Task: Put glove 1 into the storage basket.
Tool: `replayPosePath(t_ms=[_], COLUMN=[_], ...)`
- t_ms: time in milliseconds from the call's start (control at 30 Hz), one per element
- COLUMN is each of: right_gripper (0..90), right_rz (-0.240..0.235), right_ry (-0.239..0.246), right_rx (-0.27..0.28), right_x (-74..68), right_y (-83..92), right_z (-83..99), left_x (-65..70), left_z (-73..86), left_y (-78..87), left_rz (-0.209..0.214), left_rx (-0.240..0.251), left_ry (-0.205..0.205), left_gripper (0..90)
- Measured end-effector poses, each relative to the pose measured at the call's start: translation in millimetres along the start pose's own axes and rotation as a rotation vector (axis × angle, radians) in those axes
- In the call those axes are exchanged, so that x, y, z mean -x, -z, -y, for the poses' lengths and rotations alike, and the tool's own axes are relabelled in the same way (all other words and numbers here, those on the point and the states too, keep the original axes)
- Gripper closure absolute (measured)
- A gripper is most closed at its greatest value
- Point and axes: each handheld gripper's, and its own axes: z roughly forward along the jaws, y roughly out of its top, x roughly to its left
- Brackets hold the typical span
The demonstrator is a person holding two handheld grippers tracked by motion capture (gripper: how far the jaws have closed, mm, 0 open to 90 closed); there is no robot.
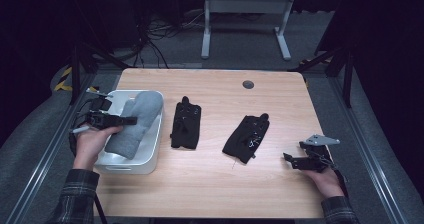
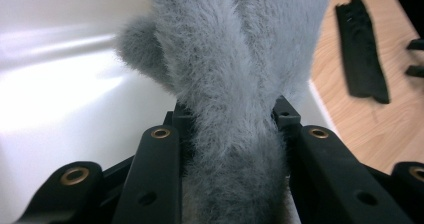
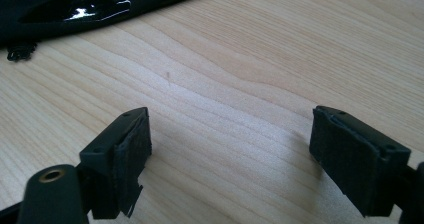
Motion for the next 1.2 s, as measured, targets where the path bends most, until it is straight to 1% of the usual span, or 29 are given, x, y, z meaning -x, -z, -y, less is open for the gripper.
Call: replayPosePath(t_ms=[67, 167, 267, 400, 433, 467, 533, 567, 667, 700, 733, 767, 833, 900, 933, 967, 1000, 1033, 1067, 1133, 1200], right_gripper=[17.3, 17.3, 17.2, 17.3, 17.3, 17.3, 17.3, 17.3, 17.2, 17.3, 17.2, 17.3, 17.3, 17.2, 17.2, 17.3, 17.3, 17.3, 17.3, 17.3, 17.2], right_rz=[-0.001, 0.000, 0.000, 0.002, 0.002, 0.002, 0.002, 0.002, 0.002, 0.002, 0.002, 0.000, 0.000, 0.000, 0.000, 0.002, 0.002, 0.000, 0.000, 0.002, 0.000], right_ry=[0.000, 0.000, -0.001, -0.001, 0.000, 0.000, 0.000, -0.001, -0.001, -0.001, -0.001, -0.001, -0.001, -0.001, -0.001, 0.000, 0.000, -0.001, 0.000, 0.000, -0.001], right_rx=[0.000, 0.000, 0.000, 0.000, 0.000, 0.000, -0.001, -0.001, -0.001, 0.000, -0.001, 0.000, 0.000, 0.000, 0.000, -0.001, -0.001, 0.000, 0.000, -0.001, 0.000], right_x=[0.1, 0.0, -0.1, -0.1, -0.1, -0.1, -0.1, -0.1, -0.1, -0.1, -0.1, 0.0, -0.1, 0.0, 0.0, -0.1, -0.1, -0.1, 0.0, -0.1, 0.0], right_y=[0.0, 0.0, -0.1, 0.0, 0.0, 0.0, 0.0, 0.0, 0.1, 0.0, 0.0, -0.1, -0.1, -0.1, -0.1, 0.0, 0.0, -0.1, -0.1, 0.0, 0.0], right_z=[0.0, 0.0, 0.0, 0.0, 0.0, 0.0, 0.0, -0.1, -0.1, 0.0, 0.0, 0.0, 0.0, 0.0, 0.0, 0.0, 0.0, 0.0, 0.0, 0.0, 0.0], left_x=[-4.6, -11.5, -15.9, -19.4, -20.8, -20.8, -22.9, -23.6, -23.2, -21.2, -19.9, -18.8, -17.0, -15.5, -15.5, -13.8, -12.7, -12.7, -9.3, -4.6, 0.3], left_z=[1.8, 3.5, 6.1, 8.0, 8.1, 8.1, 8.4, 8.5, 8.3, 7.8, 7.6, 7.2, 6.2, 4.8, 4.8, 3.5, 3.2, 3.2, 2.3, 1.7, 1.1], left_y=[-4.0, -11.0, -18.6, -25.3, -26.8, -26.8, -29.3, -30.8, -30.9, -31.1, -31.3, -30.7, -28.7, -25.2, -25.2, -21.1, -18.9, -18.9, -14.7, -10.7, -7.1], left_rz=[0.004, -0.009, -0.010, -0.029, -0.032, -0.032, -0.047, -0.064, -0.074, -0.095, -0.101, -0.117, -0.142, -0.146, -0.146, -0.157, -0.149, -0.149, -0.150, -0.153, -0.138], left_rx=[-0.008, -0.035, -0.062, -0.093, -0.108, -0.108, -0.119, -0.120, -0.121, -0.113, -0.113, -0.105, -0.091, -0.068, -0.068, -0.056, -0.042, -0.042, -0.021, 0.008, 0.033], left_ry=[0.018, 0.044, 0.055, 0.062, 0.059, 0.059, 0.056, 0.055, 0.047, 0.025, 0.024, 0.013, 0.004, -0.001, -0.001, -0.020, -0.025, -0.025, -0.048, -0.074, -0.098], left_gripper=[67.4, 66.9, 65.8, 63.3, 61.6, 59.8, 58.0, 52.1, 45.6, 41.1, 38.9, 36.1, 30.1, 26.3, 24.0, 22.9, 22.6, 22.3, 21.7, 20.5, 20.4])
